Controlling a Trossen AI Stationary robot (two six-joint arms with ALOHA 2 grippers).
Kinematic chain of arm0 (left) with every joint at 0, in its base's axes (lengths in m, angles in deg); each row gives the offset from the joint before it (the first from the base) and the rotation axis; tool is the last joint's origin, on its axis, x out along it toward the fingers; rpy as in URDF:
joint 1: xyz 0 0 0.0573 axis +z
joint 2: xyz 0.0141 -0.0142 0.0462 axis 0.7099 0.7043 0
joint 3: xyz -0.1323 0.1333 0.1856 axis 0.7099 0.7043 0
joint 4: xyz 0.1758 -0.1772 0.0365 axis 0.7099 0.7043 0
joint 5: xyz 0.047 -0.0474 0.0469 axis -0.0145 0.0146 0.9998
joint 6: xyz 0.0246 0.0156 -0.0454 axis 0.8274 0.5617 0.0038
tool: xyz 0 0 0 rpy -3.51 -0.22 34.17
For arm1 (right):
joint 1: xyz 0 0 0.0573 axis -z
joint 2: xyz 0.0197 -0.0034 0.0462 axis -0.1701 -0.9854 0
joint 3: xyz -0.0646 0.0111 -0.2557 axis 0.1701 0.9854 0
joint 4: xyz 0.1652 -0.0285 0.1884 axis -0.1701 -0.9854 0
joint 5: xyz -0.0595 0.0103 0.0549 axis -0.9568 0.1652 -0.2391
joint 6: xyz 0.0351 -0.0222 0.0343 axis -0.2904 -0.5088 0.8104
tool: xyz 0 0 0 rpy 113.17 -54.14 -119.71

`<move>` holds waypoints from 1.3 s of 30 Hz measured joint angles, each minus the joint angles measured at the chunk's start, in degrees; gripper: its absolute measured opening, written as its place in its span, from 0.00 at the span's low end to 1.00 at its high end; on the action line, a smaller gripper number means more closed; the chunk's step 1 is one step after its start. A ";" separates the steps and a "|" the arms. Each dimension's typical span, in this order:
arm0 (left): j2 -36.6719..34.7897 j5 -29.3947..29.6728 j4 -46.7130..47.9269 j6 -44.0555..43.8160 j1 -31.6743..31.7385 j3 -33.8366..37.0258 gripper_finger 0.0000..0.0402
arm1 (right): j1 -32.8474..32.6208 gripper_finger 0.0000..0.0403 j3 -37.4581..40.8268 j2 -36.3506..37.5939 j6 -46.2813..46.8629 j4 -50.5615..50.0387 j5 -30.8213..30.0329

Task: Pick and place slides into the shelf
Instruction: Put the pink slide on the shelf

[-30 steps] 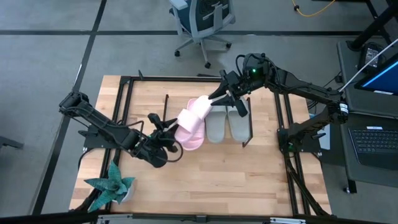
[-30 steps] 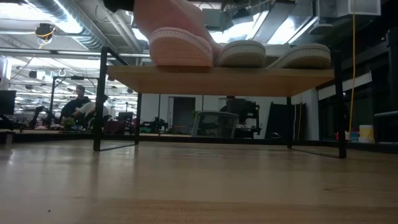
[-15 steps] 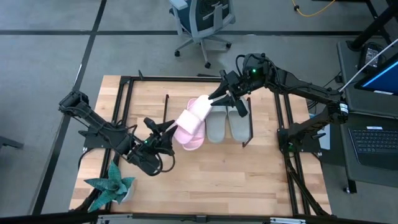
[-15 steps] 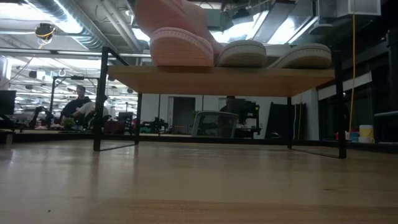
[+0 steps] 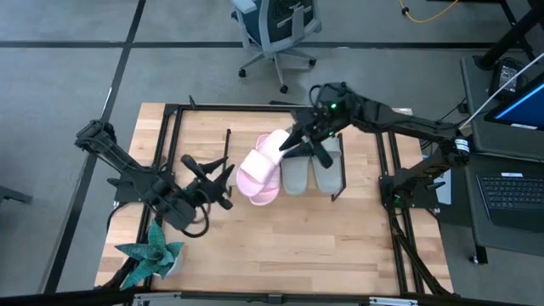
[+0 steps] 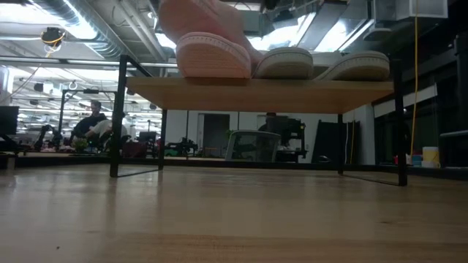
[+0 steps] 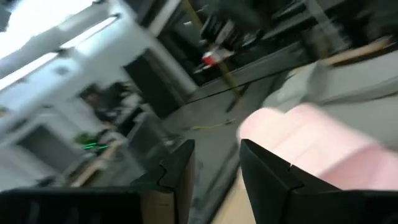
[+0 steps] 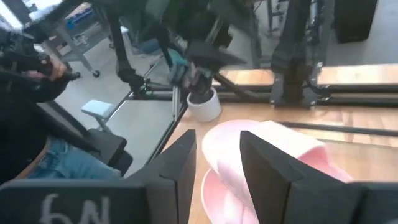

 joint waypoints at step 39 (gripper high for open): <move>-17.86 -30.93 16.52 -12.59 -1.23 0.00 0.30 | -0.61 0.31 0.07 -9.85 3.26 0.18 -3.54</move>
